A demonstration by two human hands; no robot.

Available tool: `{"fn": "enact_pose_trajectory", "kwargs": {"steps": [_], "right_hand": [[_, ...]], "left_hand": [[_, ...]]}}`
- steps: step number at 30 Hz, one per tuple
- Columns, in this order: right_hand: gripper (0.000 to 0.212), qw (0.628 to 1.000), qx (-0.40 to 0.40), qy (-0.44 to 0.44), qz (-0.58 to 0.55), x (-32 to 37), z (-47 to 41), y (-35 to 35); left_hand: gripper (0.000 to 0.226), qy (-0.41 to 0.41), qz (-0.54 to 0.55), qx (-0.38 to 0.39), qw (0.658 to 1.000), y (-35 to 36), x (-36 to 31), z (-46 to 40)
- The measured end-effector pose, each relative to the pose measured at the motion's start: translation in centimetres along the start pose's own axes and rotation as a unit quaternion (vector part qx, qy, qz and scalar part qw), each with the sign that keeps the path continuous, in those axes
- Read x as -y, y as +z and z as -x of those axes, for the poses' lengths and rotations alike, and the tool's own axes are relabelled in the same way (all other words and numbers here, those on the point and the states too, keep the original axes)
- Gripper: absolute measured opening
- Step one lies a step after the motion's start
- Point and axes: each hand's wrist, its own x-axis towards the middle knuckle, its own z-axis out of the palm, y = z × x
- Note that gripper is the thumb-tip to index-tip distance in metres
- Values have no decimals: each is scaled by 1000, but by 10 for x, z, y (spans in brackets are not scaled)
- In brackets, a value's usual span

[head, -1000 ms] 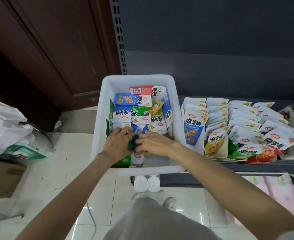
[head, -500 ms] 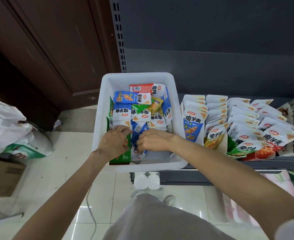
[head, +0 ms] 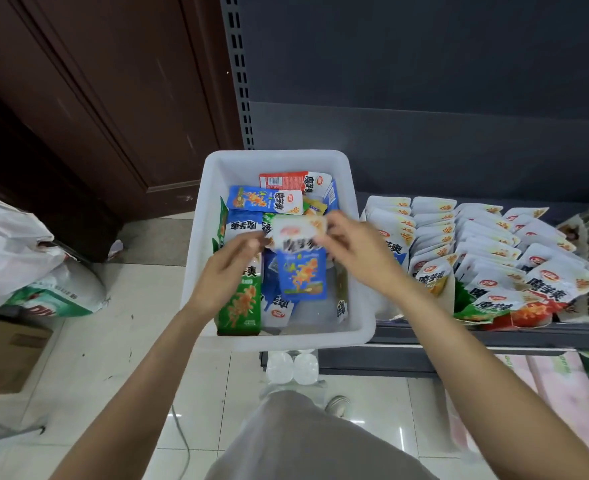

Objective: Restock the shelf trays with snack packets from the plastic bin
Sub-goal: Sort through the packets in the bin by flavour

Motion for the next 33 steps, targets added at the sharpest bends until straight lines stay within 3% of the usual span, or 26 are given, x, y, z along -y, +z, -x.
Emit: {"fn": "enact_pose_trajectory", "kwargs": {"steps": [3,6,9,13,17,24,33], "right_hand": [[13,963,-115,111,-216,0,11,-18],[7,942,-130,156,-265,-5,21,-25],[9,938,-164,140,-270,-5,32,-37],[33,954,-242,78,-162,7,53,-73],[27,957,-285,51,-3,10,69,-100],[26,953,-222,19,208,-18,63,-93],[10,937,-196,30,288,-36,50,-73]], "left_hand": [[40,-34,120,39,991,15,-27,1],[30,-35,104,86,990,34,-45,-3],[23,-15,64,96,993,51,-53,-12],[22,74,-8,74,994,79,-70,-24],[21,140,-56,77,986,114,-83,-39],[28,199,-275,59,939,138,-56,-58],[22,217,-358,-22,908,140,-31,-64]]}}
